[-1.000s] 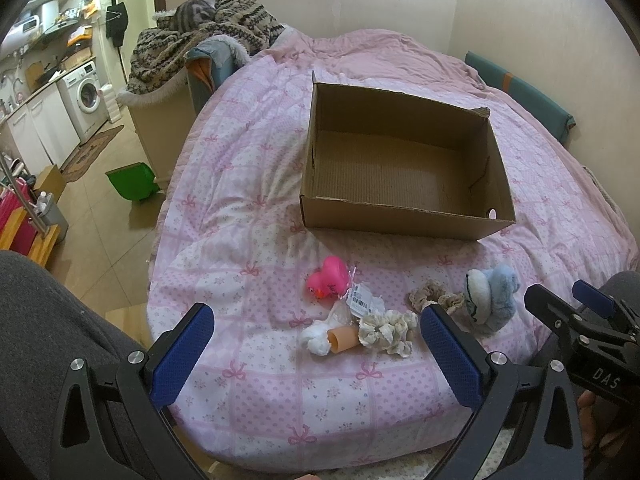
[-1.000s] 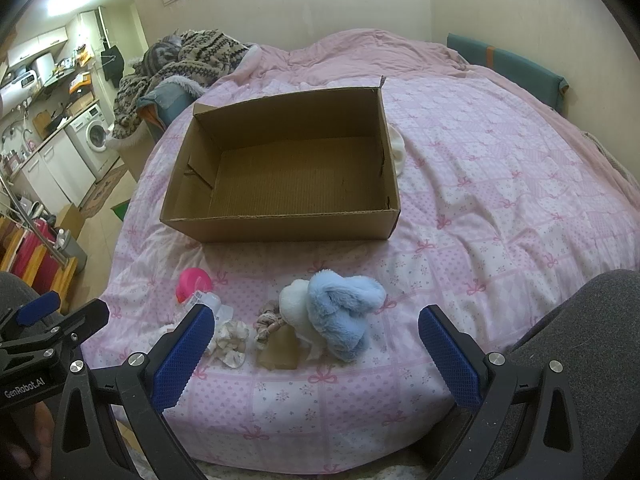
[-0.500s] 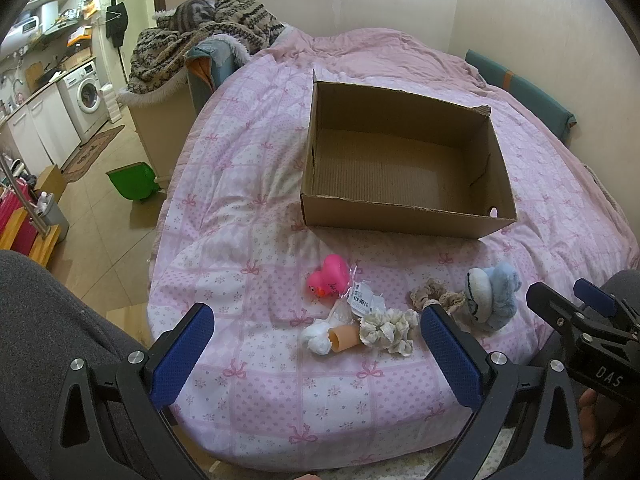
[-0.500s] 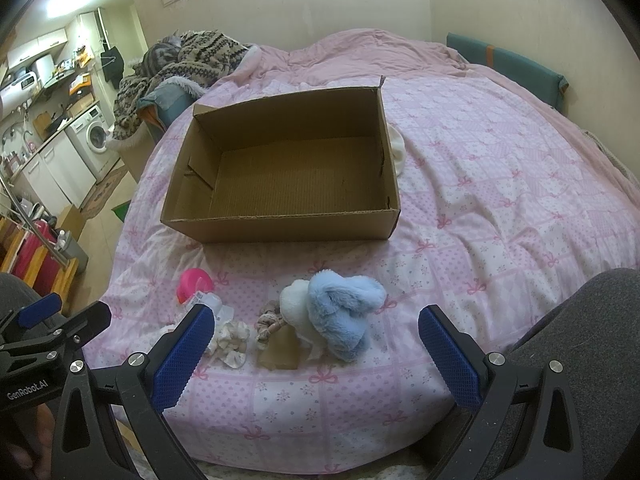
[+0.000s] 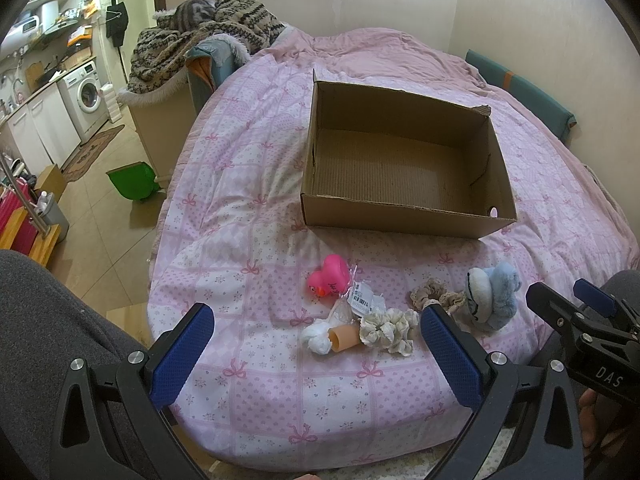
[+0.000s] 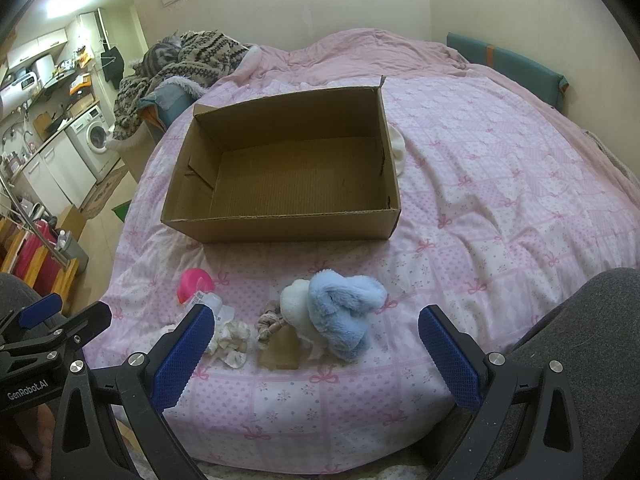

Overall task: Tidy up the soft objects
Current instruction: 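Grasp the light-blue fluffy sock with the right tool while the left tool approaches the white sock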

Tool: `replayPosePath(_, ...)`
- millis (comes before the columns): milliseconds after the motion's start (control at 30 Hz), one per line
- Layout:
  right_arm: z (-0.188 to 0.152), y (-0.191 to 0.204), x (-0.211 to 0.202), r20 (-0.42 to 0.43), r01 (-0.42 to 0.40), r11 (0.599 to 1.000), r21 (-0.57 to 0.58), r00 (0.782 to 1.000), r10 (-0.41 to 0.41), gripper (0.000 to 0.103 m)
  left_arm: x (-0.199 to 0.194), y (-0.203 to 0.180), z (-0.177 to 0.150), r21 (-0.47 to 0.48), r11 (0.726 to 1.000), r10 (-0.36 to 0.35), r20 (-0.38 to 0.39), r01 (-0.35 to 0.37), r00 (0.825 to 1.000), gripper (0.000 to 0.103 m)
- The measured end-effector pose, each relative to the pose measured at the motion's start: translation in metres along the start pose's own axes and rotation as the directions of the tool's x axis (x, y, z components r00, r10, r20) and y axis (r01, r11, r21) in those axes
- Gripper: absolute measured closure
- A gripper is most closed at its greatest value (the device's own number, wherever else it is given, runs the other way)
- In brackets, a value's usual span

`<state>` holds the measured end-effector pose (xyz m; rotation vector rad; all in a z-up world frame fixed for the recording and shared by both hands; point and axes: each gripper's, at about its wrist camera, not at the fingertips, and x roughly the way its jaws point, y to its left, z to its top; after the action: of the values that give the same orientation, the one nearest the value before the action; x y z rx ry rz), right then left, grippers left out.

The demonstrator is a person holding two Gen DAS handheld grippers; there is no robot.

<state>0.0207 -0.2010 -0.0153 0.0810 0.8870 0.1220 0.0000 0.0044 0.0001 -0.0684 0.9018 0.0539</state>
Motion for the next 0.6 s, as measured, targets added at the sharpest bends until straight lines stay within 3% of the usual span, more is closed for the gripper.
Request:
replayPosePath(233, 0.005, -0.001, -0.001, -0.004, -0.002, 1.000, 0.004, 1.000, 0.002, 0.000, -0.001, 0.003, 0.001, -0.007, 1.000, -0.006, -0.016, 0.005, 1.000, 0.000)
replayPosePath(433, 0.024, -0.007, -0.004, -0.048, -0.057, 0.998, 0.032, 0.997, 0.059, 0.000, 0.005, 0.006, 0.011, -0.010, 1.000, -0.013, -0.049, 0.013, 0.999, 0.000)
replayPosePath(600, 0.050, -0.037, 0.018, -0.171, -0.111, 0.981, 0.158, 0.976, 0.138, 0.000, 0.018, 0.007, 0.023, -0.011, 1.000, 0.008, -0.096, -0.009, 0.995, 0.000)
